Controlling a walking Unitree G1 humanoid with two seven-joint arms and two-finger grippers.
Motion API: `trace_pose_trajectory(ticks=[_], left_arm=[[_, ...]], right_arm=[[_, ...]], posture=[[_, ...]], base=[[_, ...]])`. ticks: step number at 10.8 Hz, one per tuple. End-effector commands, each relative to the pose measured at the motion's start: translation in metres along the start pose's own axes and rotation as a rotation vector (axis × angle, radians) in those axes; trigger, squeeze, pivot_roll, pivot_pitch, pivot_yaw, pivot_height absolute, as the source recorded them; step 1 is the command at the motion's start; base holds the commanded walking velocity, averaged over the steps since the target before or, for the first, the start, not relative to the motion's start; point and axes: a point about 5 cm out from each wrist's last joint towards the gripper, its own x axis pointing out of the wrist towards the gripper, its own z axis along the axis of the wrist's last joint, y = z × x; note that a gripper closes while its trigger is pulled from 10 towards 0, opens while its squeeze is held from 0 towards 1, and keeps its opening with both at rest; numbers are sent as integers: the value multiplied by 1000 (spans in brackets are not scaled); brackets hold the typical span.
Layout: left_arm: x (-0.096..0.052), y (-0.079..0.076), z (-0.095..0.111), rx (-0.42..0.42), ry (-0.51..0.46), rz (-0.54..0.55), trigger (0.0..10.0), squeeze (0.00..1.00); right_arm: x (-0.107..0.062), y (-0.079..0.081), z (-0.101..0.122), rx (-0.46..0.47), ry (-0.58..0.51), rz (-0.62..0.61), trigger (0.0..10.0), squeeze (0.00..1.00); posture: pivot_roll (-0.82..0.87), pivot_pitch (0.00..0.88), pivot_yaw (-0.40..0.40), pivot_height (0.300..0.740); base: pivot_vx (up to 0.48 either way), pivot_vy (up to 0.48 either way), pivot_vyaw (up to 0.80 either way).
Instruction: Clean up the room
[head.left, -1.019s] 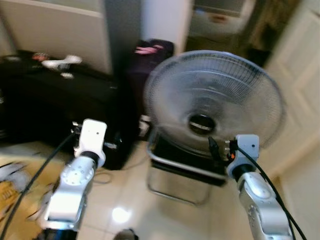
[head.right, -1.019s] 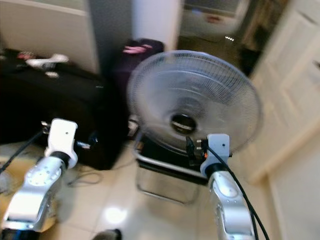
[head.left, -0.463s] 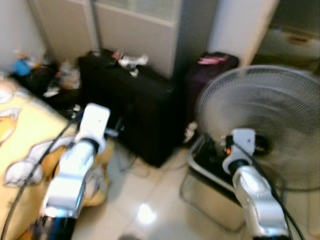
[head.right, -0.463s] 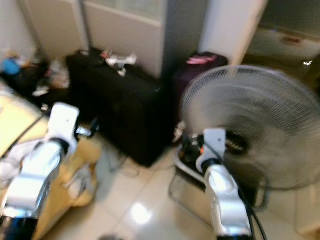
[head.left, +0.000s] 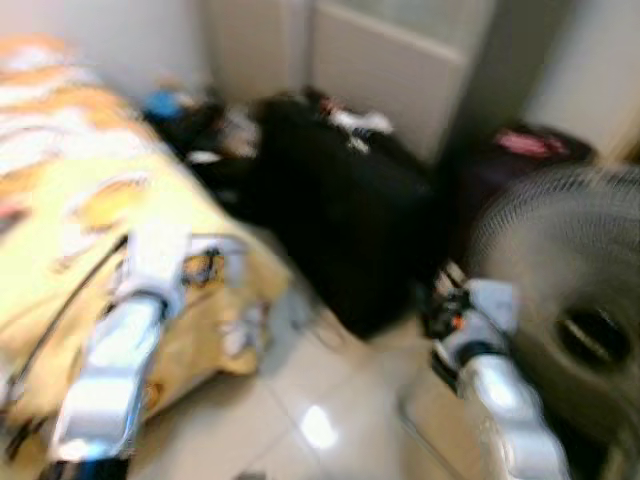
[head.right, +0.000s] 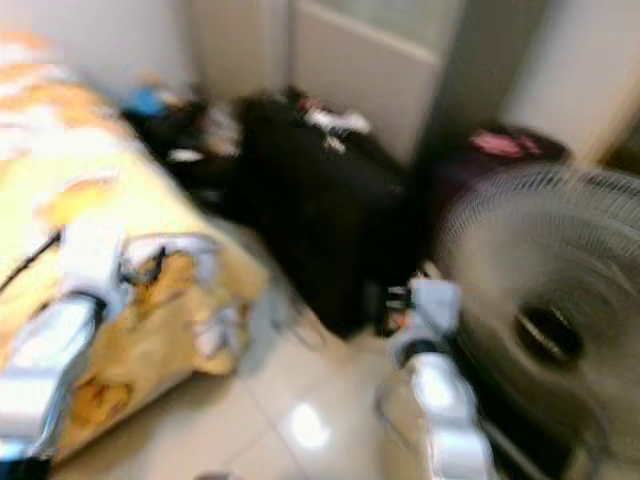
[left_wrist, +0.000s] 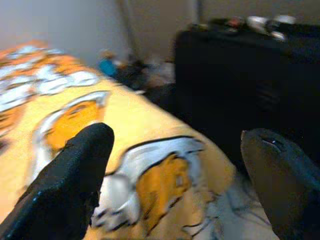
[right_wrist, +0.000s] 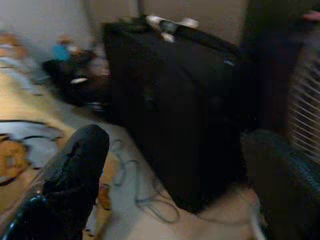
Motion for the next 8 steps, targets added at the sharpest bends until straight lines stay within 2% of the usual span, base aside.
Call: trace_pose_trajectory(ticks=[1, 3, 4, 5, 6, 7, 8], left_arm=[[-2, -13, 7, -6, -38, -28, 10000, 0], [-4, -20, 1, -68, -26, -39, 10000, 0], [-6, -20, -5, -69, -8, -47, 10000, 0], [-4, -15, -5, -65, -7, -44, 10000, 0], [1, -11, -3, -72, -18, -42, 10000, 0], [4, -10, -4, -75, -15, -39, 10000, 0], [5, -10, -5, -77, -12, -40, 10000, 0]], right_arm=[[-3, -13, 6, -14, -20, -31, 10000, 1000], [-5, -14, 9, -3, -37, -45, 10000, 1000], [-2, -19, 10, -21, -37, -105, 10000, 1000], [4, -16, 15, -6, -59, -77, 10000, 706], [11, -12, 17, 11, -54, -31, 10000, 0], [12, -10, 15, -32, -24, 43, 10000, 0], [12, -9, 11, -59, 12, 58, 10000, 0]], posture=[[6, 0, -62, 740], [-35, 0, -28, 740], [-36, 0, -13, 740], [-40, 0, -8, 740], [-28, 0, -25, 740], [-15, 0, -46, 740], [-8, 0, -61, 740]], base=[[0, 0, 800], [0, 0, 694], [0, 0, 0], [0, 0, 0], [0, 360, 0], [0, 398, 0], [0, 394, 0]])
